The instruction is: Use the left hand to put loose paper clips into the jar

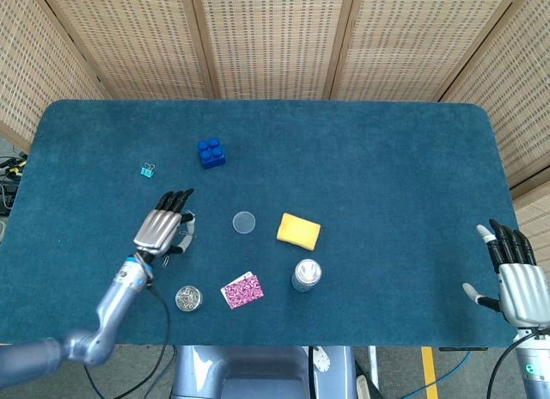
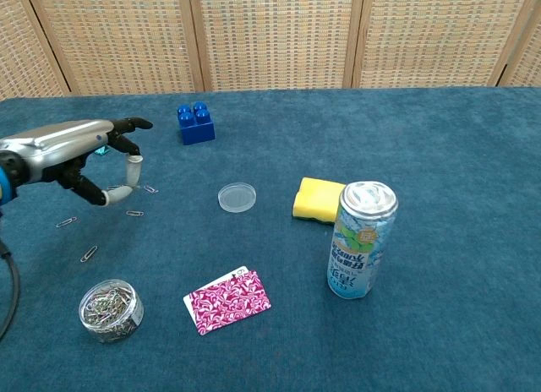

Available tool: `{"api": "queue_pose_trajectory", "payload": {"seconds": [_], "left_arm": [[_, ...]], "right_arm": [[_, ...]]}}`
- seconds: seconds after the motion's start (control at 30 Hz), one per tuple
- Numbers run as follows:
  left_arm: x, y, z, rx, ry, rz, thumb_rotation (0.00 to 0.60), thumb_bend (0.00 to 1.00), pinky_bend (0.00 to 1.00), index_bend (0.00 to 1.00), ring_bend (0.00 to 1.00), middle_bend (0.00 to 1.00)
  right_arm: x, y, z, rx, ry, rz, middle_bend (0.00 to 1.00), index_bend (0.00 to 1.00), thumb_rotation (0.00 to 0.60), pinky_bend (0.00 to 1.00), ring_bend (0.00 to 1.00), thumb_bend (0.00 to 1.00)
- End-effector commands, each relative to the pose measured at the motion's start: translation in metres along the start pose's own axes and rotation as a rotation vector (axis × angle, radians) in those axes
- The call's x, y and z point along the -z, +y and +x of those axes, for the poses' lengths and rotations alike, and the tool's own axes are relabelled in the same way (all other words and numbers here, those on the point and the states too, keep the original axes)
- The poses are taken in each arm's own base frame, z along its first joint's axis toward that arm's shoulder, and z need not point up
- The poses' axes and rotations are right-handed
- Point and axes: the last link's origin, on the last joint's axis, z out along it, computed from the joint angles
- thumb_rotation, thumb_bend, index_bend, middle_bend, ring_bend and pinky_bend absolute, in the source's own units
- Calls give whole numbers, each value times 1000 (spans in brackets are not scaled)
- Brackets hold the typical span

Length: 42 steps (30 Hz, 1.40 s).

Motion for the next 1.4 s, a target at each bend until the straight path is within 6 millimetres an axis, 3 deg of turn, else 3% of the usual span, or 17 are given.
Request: {"api": "queue_pose_trajectory", "payload": {"seconds": [0.03, 0.17, 0.33, 1.1, 1.23, 1.4], "left_arm": [[52, -23, -1, -3, -58, -98, 600, 441, 0, 644, 0, 0], [74, -30, -6, -37, -86, -156, 600, 442, 0, 644, 0, 0], [88, -26, -13, -72, -110, -201, 600, 442, 0, 644, 0, 0], [86, 10, -41, -116, -147, -254, 600, 441, 0, 638, 0, 0], [87, 13, -40, -123, -159, -233, 600, 430, 0, 558, 0, 0], [90, 14, -36, -125, -192, -212, 600, 227, 0, 364, 0, 0]], "right_arm": [[1, -1, 0, 0, 2, 0, 0, 63, 600, 0, 0, 0], [1, -2, 0, 2, 2, 2, 0, 63, 600, 0, 0, 0], [2, -4, -1, 3, -2, 9, 0, 63, 600, 0, 0, 0], [2, -2, 1, -3, 2, 6, 0, 63, 600, 0, 0, 0], [2, -2, 1, -2, 1, 9, 0, 63, 600, 0, 0, 0], [2, -2, 1, -4, 3, 9, 0, 63, 600, 0, 0, 0]]}}
